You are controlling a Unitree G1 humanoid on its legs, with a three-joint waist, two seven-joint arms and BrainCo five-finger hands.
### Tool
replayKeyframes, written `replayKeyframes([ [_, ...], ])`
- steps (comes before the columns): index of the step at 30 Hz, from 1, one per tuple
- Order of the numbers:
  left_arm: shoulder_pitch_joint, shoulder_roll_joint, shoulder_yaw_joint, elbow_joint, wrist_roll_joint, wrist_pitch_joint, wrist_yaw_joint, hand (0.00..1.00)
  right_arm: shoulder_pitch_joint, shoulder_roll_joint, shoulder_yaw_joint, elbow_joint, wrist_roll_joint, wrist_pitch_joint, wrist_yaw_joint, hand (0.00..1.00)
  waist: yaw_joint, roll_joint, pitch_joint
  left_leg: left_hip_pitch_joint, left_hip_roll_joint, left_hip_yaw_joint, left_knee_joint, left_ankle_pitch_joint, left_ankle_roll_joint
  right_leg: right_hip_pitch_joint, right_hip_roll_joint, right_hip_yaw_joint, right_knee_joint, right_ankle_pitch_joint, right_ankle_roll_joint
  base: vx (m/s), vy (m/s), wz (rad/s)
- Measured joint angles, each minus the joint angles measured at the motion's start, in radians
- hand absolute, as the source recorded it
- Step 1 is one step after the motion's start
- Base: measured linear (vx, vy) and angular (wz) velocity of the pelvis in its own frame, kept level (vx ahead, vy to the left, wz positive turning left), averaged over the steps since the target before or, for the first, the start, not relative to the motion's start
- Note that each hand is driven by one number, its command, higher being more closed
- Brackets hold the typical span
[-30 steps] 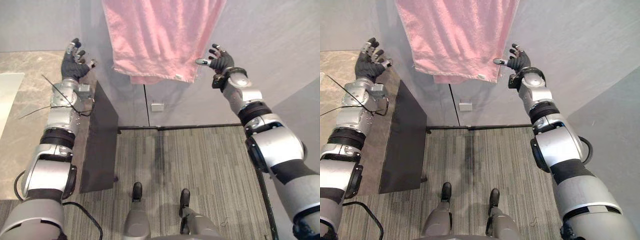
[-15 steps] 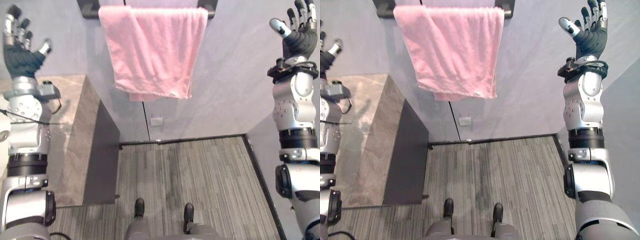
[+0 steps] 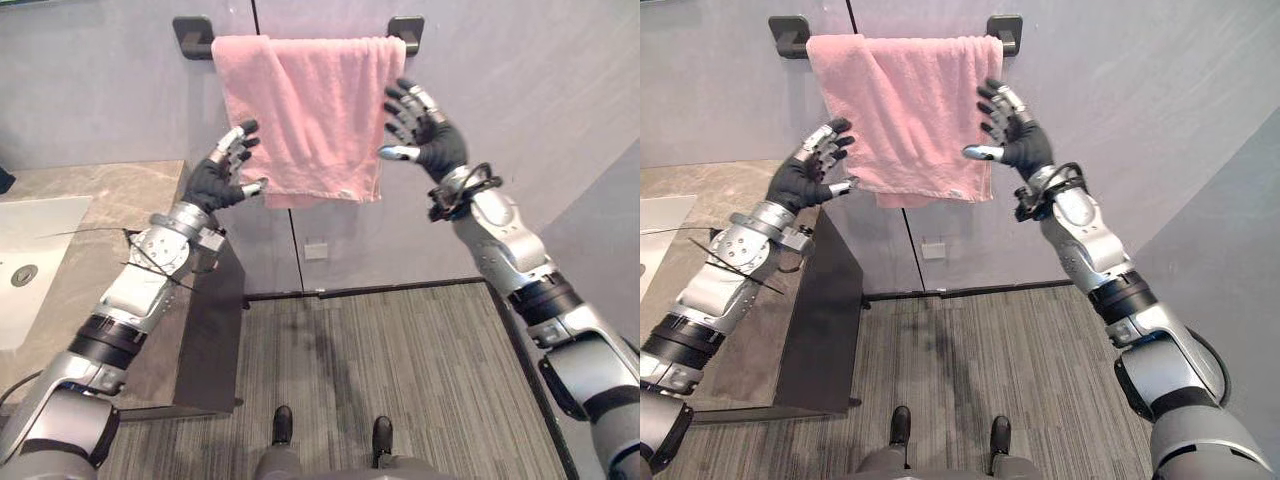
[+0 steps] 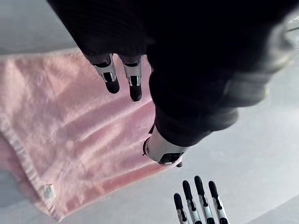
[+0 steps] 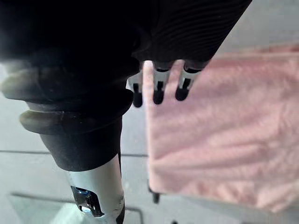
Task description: Organize washtable
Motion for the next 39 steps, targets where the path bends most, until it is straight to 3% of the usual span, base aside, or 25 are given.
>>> replayKeyframes([
  [5, -0.203, -0.005, -0.072, 0.146, -0.022, -0.001, 0.000, 0.00, -0.129, 0.039, 0.032, 0.122, 0.046, 0.003, 0.001, 0.00, -0.003, 0.004, 0.018, -0.049, -0.002, -0.005, 0.007, 0.026, 0.011, -0.047, 0.001, -0.005, 0.001, 0.014, -0.003, -0.01, -0.010, 0.00],
  [13, -0.587, -0.077, -0.167, 0.417, -0.040, 0.005, -0.011, 0.00, -0.388, 0.167, 0.031, 0.344, 0.078, 0.003, -0.005, 0.00, -0.006, 0.014, 0.154, -0.162, -0.008, -0.018, 0.007, 0.068, 0.021, -0.156, -0.001, -0.011, 0.001, 0.051, -0.003, -0.10, -0.016, 0.01],
  [19, -0.713, -0.118, -0.174, 0.562, -0.054, 0.020, -0.039, 0.00, -0.476, 0.231, -0.019, 0.495, 0.064, 0.016, -0.038, 0.00, -0.006, 0.013, 0.225, -0.186, -0.015, -0.018, 0.007, 0.073, 0.024, -0.180, -0.007, -0.010, 0.000, 0.061, 0.000, -0.06, -0.006, 0.00],
  [23, -0.714, -0.133, -0.155, 0.609, -0.056, 0.034, -0.038, 0.00, -0.514, 0.245, -0.069, 0.572, 0.038, 0.027, -0.076, 0.00, -0.005, 0.012, 0.255, -0.190, -0.015, -0.023, 0.007, 0.073, 0.024, -0.183, -0.007, -0.014, 0.001, 0.061, 0.000, 0.00, -0.002, 0.01],
  [25, -0.711, -0.133, -0.144, 0.609, -0.056, 0.043, -0.037, 0.00, -0.520, 0.241, -0.153, 0.578, 0.026, 0.025, -0.105, 0.00, -0.005, 0.013, 0.274, -0.193, -0.016, -0.036, 0.007, 0.075, 0.025, -0.182, -0.008, -0.024, 0.001, 0.061, 0.000, -0.02, -0.002, 0.09],
  [31, -0.557, -0.107, 0.055, 0.586, -0.058, 0.042, -0.027, 0.00, -0.487, 0.189, -0.265, 0.583, 0.027, 0.020, -0.127, 0.00, -0.006, 0.013, 0.279, -0.191, -0.017, -0.038, 0.007, 0.075, 0.025, -0.176, -0.009, -0.029, 0.001, 0.060, 0.000, -0.01, 0.003, 0.03],
  [35, -0.271, -0.017, 0.249, 0.474, -0.085, 0.042, -0.008, 0.00, -0.229, 0.090, -0.374, 0.422, 0.029, 0.015, -0.130, 0.00, -0.003, 0.013, 0.279, -0.162, -0.017, -0.036, 0.006, 0.067, 0.018, -0.146, -0.008, -0.026, 0.000, 0.049, 0.000, -0.01, 0.001, 0.02],
  [39, -0.057, -0.012, 0.372, 0.313, -0.117, 0.024, 0.002, 0.00, 0.065, 0.070, -0.552, 0.239, 0.036, -0.015, -0.127, 0.00, -0.004, 0.012, 0.278, -0.143, -0.016, -0.025, 0.006, 0.059, 0.017, -0.135, -0.009, -0.006, 0.000, 0.047, 0.002, -0.02, -0.005, -0.08],
])
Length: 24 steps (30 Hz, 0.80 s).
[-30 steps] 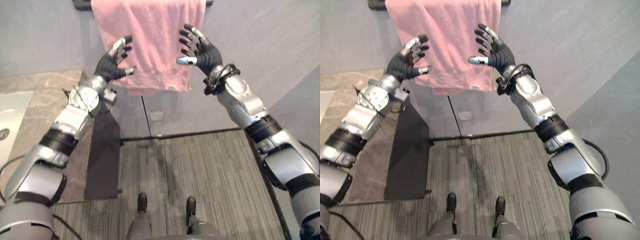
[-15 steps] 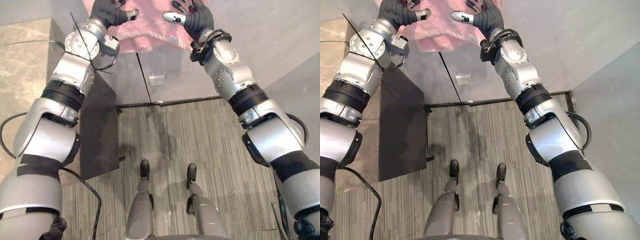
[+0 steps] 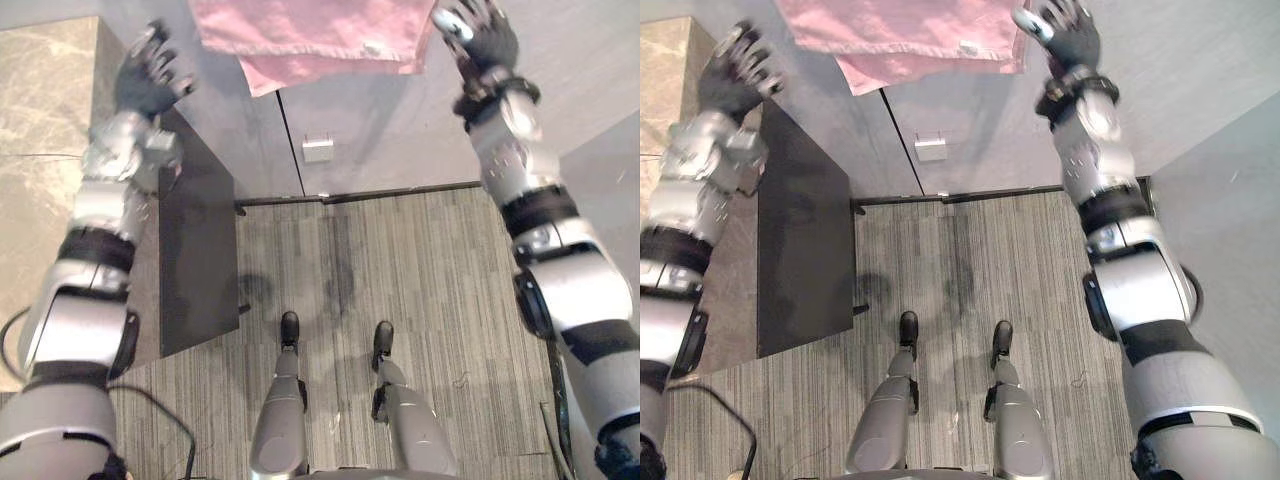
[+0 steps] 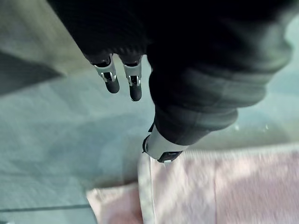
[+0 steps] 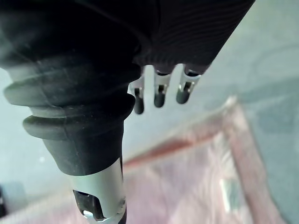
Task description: Organize washtable
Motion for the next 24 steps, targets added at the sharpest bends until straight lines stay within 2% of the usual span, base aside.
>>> replayKeyframes([
  [2, 0.105, -0.013, 0.073, -0.056, 0.000, -0.009, 0.000, 0.00, 0.149, 0.004, -0.099, -0.084, 0.003, -0.010, 0.005, 0.00, -0.005, 0.000, -0.001, 0.016, 0.000, 0.012, -0.002, -0.006, 0.003, 0.007, -0.002, 0.007, 0.000, -0.002, 0.003, -0.04, -0.028, -0.22],
  [4, 0.248, -0.083, 0.197, -0.138, 0.000, -0.015, 0.000, 0.00, 0.362, 0.025, -0.269, -0.185, 0.010, -0.035, 0.003, 0.00, -0.022, 0.003, -0.007, 0.043, 0.001, 0.015, -0.005, -0.016, 0.003, 0.032, -0.001, 0.011, 0.000, -0.019, 0.012, -0.02, -0.037, -0.08],
  [5, 0.288, -0.103, 0.223, -0.161, 0.001, -0.017, 0.000, 0.00, 0.412, 0.040, -0.310, -0.210, 0.010, -0.043, 0.000, 0.00, -0.028, 0.003, -0.010, 0.051, 0.002, 0.015, -0.005, -0.020, 0.003, 0.041, 0.000, 0.010, 0.000, -0.024, 0.013, 0.00, -0.036, -0.02],
  [7, 0.444, -0.203, 0.290, -0.220, 0.001, -0.017, -0.001, 0.00, 0.616, 0.113, -0.444, -0.320, 0.008, -0.068, -0.004, 0.00, -0.035, 0.007, -0.085, 0.062, 0.004, 0.021, -0.003, -0.043, -0.001, 0.048, 0.002, 0.016, 0.000, -0.042, 0.016, 0.05, -0.040, -0.05],
  [9, 0.549, -0.285, 0.304, -0.233, 0.003, -0.006, -0.002, 0.00, 0.736, 0.179, -0.504, -0.387, 0.000, -0.082, -0.004, 0.00, -0.045, 0.010, -0.121, 0.101, 0.004, 0.023, 0.001, -0.056, 0.002, 0.087, 0.001, 0.016, 0.000, -0.058, 0.014, 0.10, -0.023, 0.05],
  [10, 0.623, -0.361, 0.314, -0.244, 0.006, 0.001, 0.000, 0.00, 0.816, 0.237, -0.524, -0.427, -0.007, -0.091, -0.003, 0.00, -0.053, 0.011, -0.151, 0.128, 0.003, 0.019, 0.001, -0.072, -0.001, 0.118, 0.000, 0.014, 0.000, -0.074, 0.018, 0.08, -0.005, 0.13],
  [13, 0.761, -0.501, 0.322, -0.271, 0.043, 0.027, 0.000, 0.00, 0.959, 0.354, -0.535, -0.477, -0.014, -0.093, -0.004, 0.00, -0.055, 0.009, -0.207, 0.171, 0.001, 0.009, 0.001, -0.099, -0.003, 0.168, -0.002, 0.002, 0.000, -0.100, 0.020, 0.11, -0.001, 0.16],
  [14, 0.830, -0.569, 0.312, -0.274, 0.055, 0.042, 0.002, 0.00, 1.026, 0.426, -0.510, -0.485, -0.041, -0.085, -0.004, 0.00, -0.053, 0.011, -0.227, 0.197, 0.000, 0.010, 0.001, -0.107, 0.001, 0.196, -0.004, 0.002, 0.000, -0.109, 0.020, 0.09, 0.000, 0.09],
  [15, 0.839, -0.577, 0.307, -0.275, 0.058, 0.042, 0.002, 0.00, 1.033, 0.436, -0.505, -0.485, -0.049, -0.082, -0.004, 0.00, -0.052, 0.011, -0.228, 0.202, -0.001, 0.011, 0.001, -0.107, 0.001, 0.201, -0.004, 0.001, 0.000, -0.111, 0.021, 0.08, 0.000, 0.05],
  [17, 0.907, -0.638, 0.221, -0.289, 0.100, 0.052, 0.001, 0.00, 1.091, 0.506, -0.419, -0.491, -0.103, -0.063, -0.003, 0.00, -0.053, 0.024, -0.250, 0.242, -0.004, 0.016, 0.001, -0.115, 0.005, 0.225, -0.010, -0.001, 0.035, -0.141, 0.025, 0.03, 0.005, 0.05],
  [20, 0.956, -0.696, 0.096, -0.306, 0.163, 0.062, -0.008, 0.00, 1.153, 0.546, -0.312, -0.484, -0.134, -0.040, 0.006, 0.00, -0.055, 0.033, -0.268, 0.299, -0.008, 0.027, 0.001, -0.123, 0.005, 0.263, -0.018, 0.001, 0.074, -0.174, 0.033, 0.01, 0.002, 0.00],
  [24, 0.994, -0.758, 0.016, -0.269, 0.210, 0.064, -0.021, 0.00, 1.181, 0.551, -0.254, -0.395, -0.179, -0.024, 0.021, 0.00, -0.056, 0.023, -0.292, 0.341, -0.016, 0.036, 0.001, -0.141, 0.011, 0.284, -0.028, 0.003, 0.101, -0.197, 0.041, -0.01, 0.008, -0.02],
])
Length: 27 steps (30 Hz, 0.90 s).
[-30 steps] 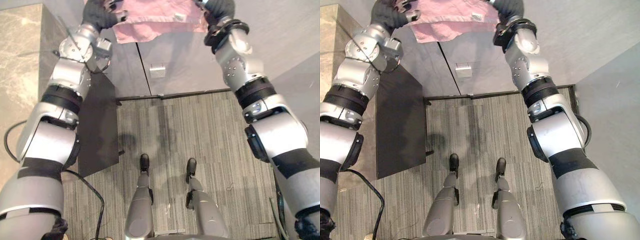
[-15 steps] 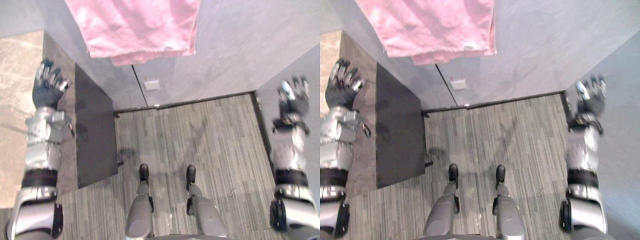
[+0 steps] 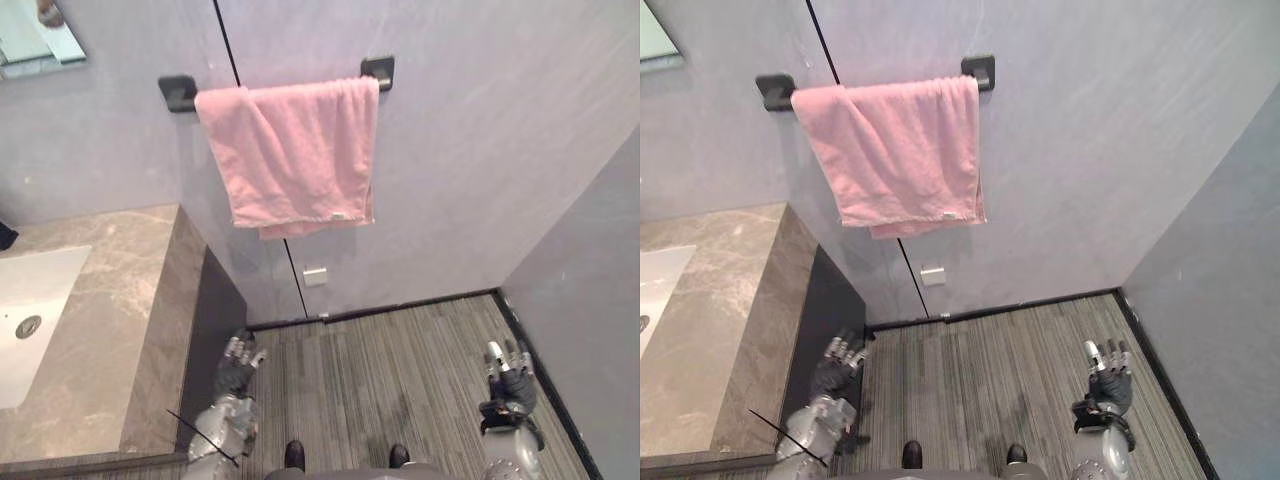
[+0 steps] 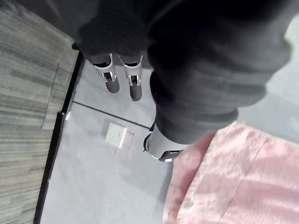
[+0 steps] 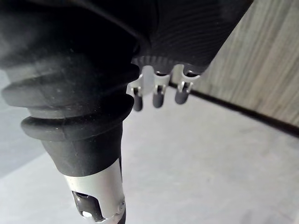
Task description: Organize washtable
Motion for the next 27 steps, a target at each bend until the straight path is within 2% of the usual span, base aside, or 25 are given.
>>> replayKeyframes([
  [1, 0.007, -0.003, -0.012, 0.024, 0.011, 0.002, 0.000, 0.00, 0.003, 0.001, 0.010, 0.028, -0.015, 0.004, 0.001, 0.00, -0.002, 0.005, -0.012, 0.000, -0.001, 0.001, 0.000, -0.003, -0.002, 0.000, -0.002, 0.001, 0.002, -0.001, -0.001, -0.02, 0.019, -0.06],
  [3, 0.014, -0.002, -0.017, 0.063, 0.027, 0.010, 0.001, 0.00, 0.004, 0.004, 0.023, 0.069, -0.030, 0.022, 0.001, 0.00, -0.003, -0.003, -0.014, 0.000, -0.001, 0.005, -0.001, -0.003, -0.001, -0.004, -0.001, 0.008, 0.005, -0.004, -0.004, -0.02, 0.010, -0.08],
  [9, 0.024, 0.014, -0.013, 0.089, 0.027, 0.019, 0.002, 0.00, -0.030, -0.009, 0.024, 0.077, -0.069, 0.023, -0.001, 0.00, 0.004, -0.026, -0.005, -0.025, 0.001, 0.063, 0.001, -0.005, -0.001, -0.068, 0.003, 0.084, 0.025, 0.003, 0.000, -0.05, 0.008, -0.27],
  [10, 0.024, 0.026, -0.012, 0.081, 0.026, 0.019, 0.003, 0.00, -0.056, -0.009, 0.031, 0.075, -0.070, 0.022, -0.003, 0.00, 0.001, -0.023, -0.006, -0.057, 0.006, 0.073, 0.019, -0.007, 0.001, -0.109, 0.003, 0.109, 0.058, 0.009, 0.010, -0.04, -0.008, -0.39],
  [12, 0.013, 0.040, -0.013, 0.066, 0.026, 0.019, 0.005, 0.00, -0.075, -0.010, 0.041, 0.067, -0.070, 0.022, -0.009, 0.00, 0.002, -0.035, 0.016, -0.107, 0.014, 0.068, 0.084, -0.035, 0.008, -0.148, 0.003, 0.148, 0.107, 0.008, 0.031, -0.04, -0.007, -0.12],
  [13, -0.003, 0.047, -0.015, 0.062, 0.026, 0.020, 0.006, 0.00, -0.075, -0.008, 0.047, 0.054, -0.068, 0.022, -0.015, 0.00, 0.000, -0.027, 0.032, -0.135, 0.035, 0.047, 0.128, -0.049, 0.013, -0.156, 0.020, 0.212, 0.146, -0.004, 0.043, -0.03, 0.001, 0.43],
  [14, -0.023, 0.048, -0.014, 0.058, 0.026, 0.018, 0.009, 0.00, -0.075, -0.006, 0.052, 0.052, -0.067, 0.021, -0.026, 0.00, 0.002, -0.014, 0.040, -0.165, 0.049, 0.011, 0.164, -0.050, 0.013, -0.197, 0.032, 0.284, 0.338, -0.100, -0.005, 0.00, -0.015, 0.80],
  [15, -0.031, 0.053, -0.013, 0.052, 0.025, 0.018, 0.013, 0.00, -0.075, -0.008, 0.062, 0.052, -0.067, 0.020, -0.028, 0.00, 0.003, -0.027, 0.038, -0.172, 0.044, -0.016, 0.183, -0.049, 0.012, -0.201, 0.019, 0.313, 0.466, -0.156, 0.006, 0.05, -0.102, 0.94],
  [16, -0.030, 0.052, -0.003, 0.040, 0.024, 0.016, 0.020, 0.00, -0.077, -0.012, 0.080, 0.050, -0.067, 0.019, -0.027, 0.00, 0.002, -0.044, 0.033, -0.184, 0.031, -0.045, 0.204, -0.047, 0.009, -0.185, -0.007, 0.334, 0.545, -0.184, 0.032, 0.02, -0.238, 1.16],
  [17, -0.033, 0.055, 0.010, 0.032, 0.003, 0.008, 0.027, 0.00, -0.081, -0.027, 0.115, 0.035, -0.067, 0.018, -0.021, 0.00, 0.007, -0.061, 0.026, -0.228, 0.017, -0.099, 0.247, -0.049, -0.011, -0.137, -0.028, 0.379, 0.533, -0.242, 0.079, -0.01, -0.294, 0.99],
  [18, -0.034, 0.056, 0.013, 0.031, -0.011, 0.006, 0.027, 0.00, -0.097, -0.038, 0.134, 0.031, -0.067, 0.018, -0.019, 0.00, 0.011, -0.071, 0.020, -0.241, 0.015, -0.114, 0.250, -0.045, -0.019, -0.125, -0.019, 0.383, 0.508, -0.261, 0.077, -0.11, -0.348, 0.72],
  [19, -0.037, 0.044, 0.027, 0.031, -0.030, 0.005, 0.028, 0.00, -0.128, -0.054, 0.162, 0.030, -0.067, 0.019, -0.013, 0.00, 0.036, -0.056, 0.013, -0.261, 0.024, -0.127, 0.234, -0.039, -0.027, -0.121, -0.013, 0.379, 0.454, -0.291, 0.069, -0.18, -0.377, 0.17],
  [20, -0.038, 0.026, 0.028, 0.033, -0.056, 0.000, 0.030, 0.00, -0.156, -0.073, 0.179, 0.027, -0.067, 0.019, -0.004, 0.00, 0.064, -0.052, 0.016, -0.297, 0.019, -0.140, 0.238, -0.020, -0.030, -0.110, -0.017, 0.366, 0.405, -0.366, 0.055, -0.21, -0.350, 0.29],
  [21, -0.044, 0.002, 0.027, 0.055, -0.065, -0.002, 0.034, 0.00, -0.173, -0.085, 0.192, 0.028, -0.067, 0.021, -0.004, 0.00, 0.057, -0.023, 0.032, -0.313, 0.025, -0.167, 0.245, -0.006, -0.038, -0.109, -0.008, 0.345, 0.418, -0.377, 0.046, -0.19, -0.257, 0.66],
  [22, -0.051, -0.024, 0.024, 0.062, -0.073, -0.001, 0.046, 0.00, -0.178, -0.106, 0.207, 0.026, -0.066, 0.023, -0.002, 0.00, 0.051, -0.010, 0.045, -0.317, 0.027, -0.202, 0.242, 0.008, -0.021, -0.106, 0.004, 0.313, 0.443, -0.390, 0.039, -0.16, -0.152, 0.92],
  [23, -0.039, -0.042, 0.024, 0.062, -0.078, -0.002, 0.052, 0.00, -0.163, -0.126, 0.221, 0.026, -0.066, 0.026, 0.001, 0.00, 0.059, -0.011, 0.050, -0.306, 0.018, -0.227, 0.233, 0.015, -0.012, -0.109, 0.012, 0.288, 0.493, -0.416, 0.022, -0.19, -0.180, 0.84],
  [26, 0.009, -0.036, 0.028, 0.066, -0.093, -0.004, 0.069, 0.00, -0.138, -0.133, 0.288, 0.025, -0.067, 0.035, 0.027, 0.00, 0.055, -0.020, 0.055, -0.279, 0.018, -0.279, 0.203, 0.028, 0.006, -0.105, 0.030, 0.231, 0.578, -0.462, -0.011, -0.19, -0.236, 0.58],
  [27, 0.019, -0.038, 0.030, 0.068, -0.094, -0.003, 0.068, 0.00, -0.128, -0.139, 0.302, 0.025, -0.070, 0.039, 0.033, 0.00, 0.055, -0.021, 0.060, -0.280, 0.019, -0.302, 0.188, 0.034, 0.046, -0.109, 0.036, 0.201, 0.606, -0.474, -0.022, -0.13, -0.180, 0.65],
])
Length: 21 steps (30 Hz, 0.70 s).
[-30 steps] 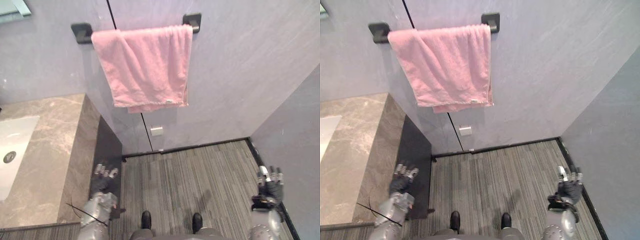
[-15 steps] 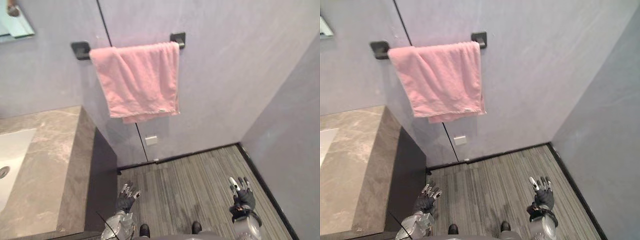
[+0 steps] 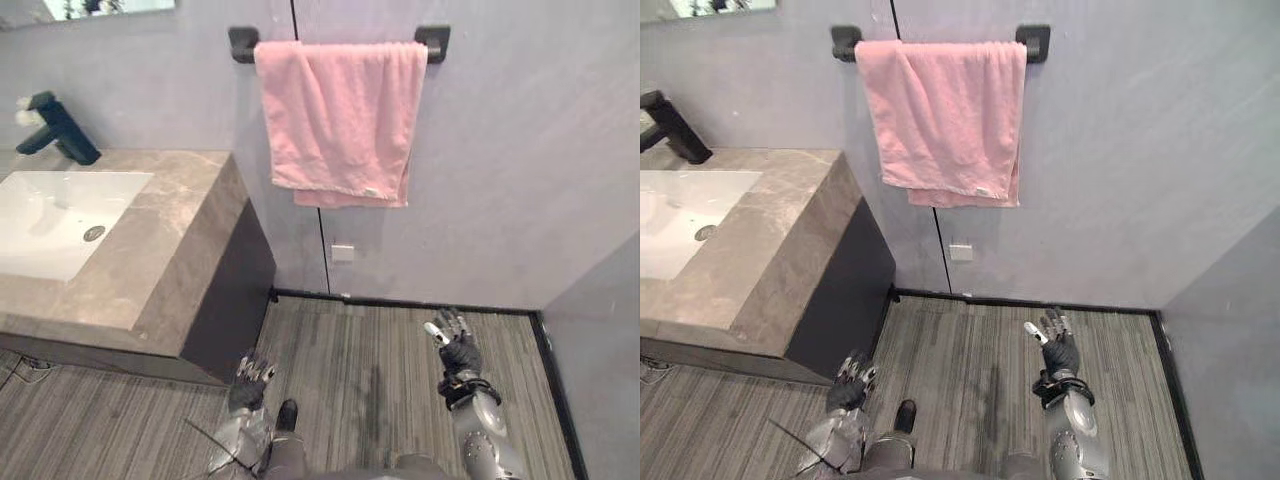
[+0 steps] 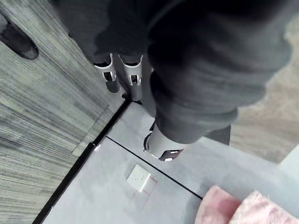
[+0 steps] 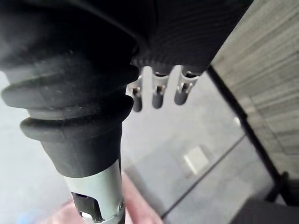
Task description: Organize washtable
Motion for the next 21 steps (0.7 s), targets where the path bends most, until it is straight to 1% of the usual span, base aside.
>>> replayKeyframes([
  [1, 0.002, -0.003, 0.001, 0.001, -0.008, 0.000, 0.001, 0.00, 0.008, -0.008, 0.009, 0.000, -0.001, 0.000, 0.000, 0.00, 0.002, -0.002, 0.005, 0.000, 0.002, -0.013, -0.010, -0.012, 0.013, 0.003, 0.003, -0.022, 0.006, -0.003, -0.006, -0.14, -0.194, 0.74],
  [2, 0.002, -0.005, 0.004, 0.002, -0.013, 0.000, 0.002, 0.00, 0.012, -0.017, 0.018, 0.000, -0.001, 0.001, 0.000, 0.00, 0.002, 0.006, 0.002, 0.001, 0.003, -0.027, -0.025, -0.033, 0.036, 0.009, 0.006, -0.044, 0.006, -0.002, -0.013, -0.11, -0.156, 0.67],
  [3, 0.002, -0.005, 0.015, 0.002, -0.019, -0.001, 0.002, 0.00, 0.006, -0.025, 0.032, -0.001, -0.001, 0.002, -0.001, 0.00, 0.004, -0.003, 0.006, 0.002, 0.018, -0.023, -0.046, -0.131, 0.018, 0.011, 0.009, -0.067, -0.008, 0.014, -0.040, -0.12, -0.116, 0.65],
  [4, 0.002, -0.006, 0.029, -0.008, -0.038, -0.004, 0.003, 0.00, -0.013, -0.016, 0.035, -0.014, -0.002, 0.004, -0.001, 0.00, 0.007, -0.025, 0.026, -0.032, 0.010, -0.018, 0.050, -0.136, 0.000, 0.012, -0.005, -0.096, -0.019, 0.033, -0.066, -0.10, -0.058, 0.46],
  [5, 0.003, -0.013, 0.042, -0.011, -0.042, -0.004, 0.003, 0.00, -0.021, -0.017, 0.041, -0.030, -0.005, 0.005, -0.001, 0.00, 0.007, -0.022, 0.028, -0.058, -0.002, -0.019, 0.157, -0.133, 0.004, 0.010, -0.005, -0.103, -0.020, 0.037, -0.068, -0.15, -0.096, 0.41],
  [6, 0.032, -0.035, 0.051, -0.030, -0.052, -0.006, 0.005, 0.00, -0.023, -0.043, 0.042, -0.088, -0.013, 0.001, -0.001, 0.00, 0.007, 0.018, 0.024, -0.091, 0.001, 0.010, 0.283, -0.071, -0.004, 0.010, 0.051, -0.109, -0.011, 0.034, -0.072, -0.15, -0.128, 0.60],
  [7, 0.030, -0.028, 0.054, -0.035, -0.054, -0.009, 0.004, 0.00, -0.026, -0.046, 0.043, -0.089, -0.018, -0.005, 0.004, 0.00, 0.003, 0.010, 0.024, -0.087, -0.005, -0.008, 0.227, 0.009, -0.072, 0.013, 0.054, -0.111, -0.027, 0.028, -0.086, -0.16, -0.136, 0.84],
  [8, 0.024, -0.023, 0.059, -0.039, -0.054, -0.012, 0.005, 0.00, -0.028, -0.038, 0.041, -0.085, -0.018, -0.002, 0.005, 0.00, -0.007, -0.035, 0.018, -0.069, -0.016, -0.023, 0.136, 0.076, -0.040, 0.006, 0.017, -0.142, -0.053, 0.050, -0.106, -0.13, 0.021, 0.97],
  [9, 0.014, -0.025, 0.077, -0.052, -0.054, -0.017, 0.005, 0.00, -0.032, -0.027, 0.034, -0.084, -0.018, -0.006, 0.011, 0.00, 0.005, -0.043, 0.017, -0.141, -0.032, 0.020, 0.366, -0.043, 0.017, -0.013, -0.009, -0.181, -0.064, 0.083, -0.095, -0.16, 0.006, 0.75],
  [10, 0.019, -0.024, 0.085, -0.049, -0.054, -0.019, 0.005, 0.00, -0.029, -0.018, 0.020, -0.084, -0.017, -0.008, 0.010, 0.00, 0.000, -0.038, 0.017, -0.176, -0.016, 0.072, 0.612, -0.157, 0.089, -0.008, -0.012, -0.206, -0.073, 0.098, -0.094, -0.14, 0.021, 0.59],
  [11, 0.019, -0.021, 0.089, -0.048, -0.054, -0.019, 0.005, 0.00, -0.017, -0.013, 0.018, -0.082, -0.017, -0.014, 0.010, 0.00, 0.000, -0.028, 0.014, -0.177, 0.011, 0.109, 0.729, -0.196, 0.116, -0.006, -0.011, -0.223, -0.068, 0.100, -0.093, -0.10, -0.042, 0.61],
  [12, 0.019, -0.022, 0.092, -0.052, -0.053, -0.022, 0.006, 0.00, 0.003, -0.013, 0.017, -0.081, -0.015, -0.016, 0.010, 0.00, -0.009, 0.003, 0.010, -0.176, 0.062, 0.187, 0.761, -0.220, 0.150, -0.014, 0.003, -0.257, -0.032, 0.101, -0.096, -0.07, -0.031, 0.80],
  [13, 0.006, -0.022, 0.087, -0.053, -0.051, -0.024, 0.006, 0.00, 0.015, -0.011, 0.014, -0.068, -0.014, -0.016, 0.010, 0.00, -0.021, 0.016, 0.014, -0.175, 0.061, 0.226, 0.723, -0.209, 0.148, -0.032, 0.009, -0.273, -0.020, 0.086, -0.100, -0.22, -0.109, 1.75],
  [14, -0.044, 0.012, 0.095, -0.043, -0.045, -0.025, 0.009, 0.00, 0.025, 0.009, 0.015, -0.006, -0.014, -0.005, 0.011, 0.00, -0.068, -0.051, -0.018, -0.091, -0.009, 0.191, 0.464, -0.208, 0.109, -0.042, 0.016, -0.221, -0.120, 0.119, -0.146, -0.29, -0.180, 2.24],
  [15, -0.073, 0.007, 0.097, -0.040, -0.039, -0.028, 0.015, 0.00, 0.042, 0.012, 0.007, 0.008, -0.014, -0.007, 0.020, 0.00, -0.087, -0.042, -0.015, -0.077, 0.013, 0.254, 0.515, -0.229, 0.134, -0.024, -0.012, -0.279, -0.172, 0.169, -0.119, -0.31, -0.137, 2.22],
  [16, -0.088, 0.007, 0.092, -0.040, -0.038, -0.043, 0.020, 0.00, 0.052, 0.011, -0.011, 0.032, -0.014, -0.008, 0.028, 0.00, -0.065, -0.026, -0.022, -0.022, 0.076, 0.333, 0.598, -0.260, 0.111, -0.028, -0.033, -0.320, -0.172, 0.191, -0.126, -0.22, -0.029, 1.95],
  [17, -0.100, 0.011, 0.085, -0.038, -0.038, -0.046, 0.020, 0.00, 0.066, 0.012, -0.026, 0.037, -0.014, -0.007, 0.030, 0.00, -0.081, -0.006, -0.031, 0.058, 0.128, 0.346, 0.574, -0.253, 0.064, -0.048, -0.071, -0.392, -0.150, 0.192, -0.126, -0.16, 0.067, 1.44],
  [19, -0.107, 0.017, 0.072, -0.037, -0.038, -0.046, 0.020, 0.00, 0.074, 0.010, -0.033, 0.059, -0.014, -0.007, 0.029, 0.00, -0.093, 0.010, -0.040, 0.109, 0.146, 0.338, 0.522, -0.239, 0.040, -0.070, -0.105, -0.436, -0.122, 0.192, -0.126, -0.16, 0.130, 1.23],
  [20, -0.111, 0.021, 0.058, -0.037, -0.038, -0.047, 0.020, 0.00, 0.074, 0.012, -0.039, 0.076, -0.014, -0.005, 0.029, 0.00, -0.093, 0.018, -0.047, 0.147, 0.148, 0.328, 0.462, -0.227, 0.021, -0.092, -0.138, -0.464, -0.102, 0.194, -0.122, -0.20, 0.243, 1.37],
  [21, -0.119, 0.025, 0.037, -0.038, -0.037, -0.047, 0.018, 0.00, 0.073, 0.014, -0.052, 0.082, -0.014, -0.002, 0.030, 0.00, -0.097, 0.032, -0.053, 0.171, 0.140, 0.337, 0.345, -0.249, -0.052, -0.122, -0.180, -0.502, -0.083, 0.206, -0.101, -0.25, 0.337, 1.48],
])
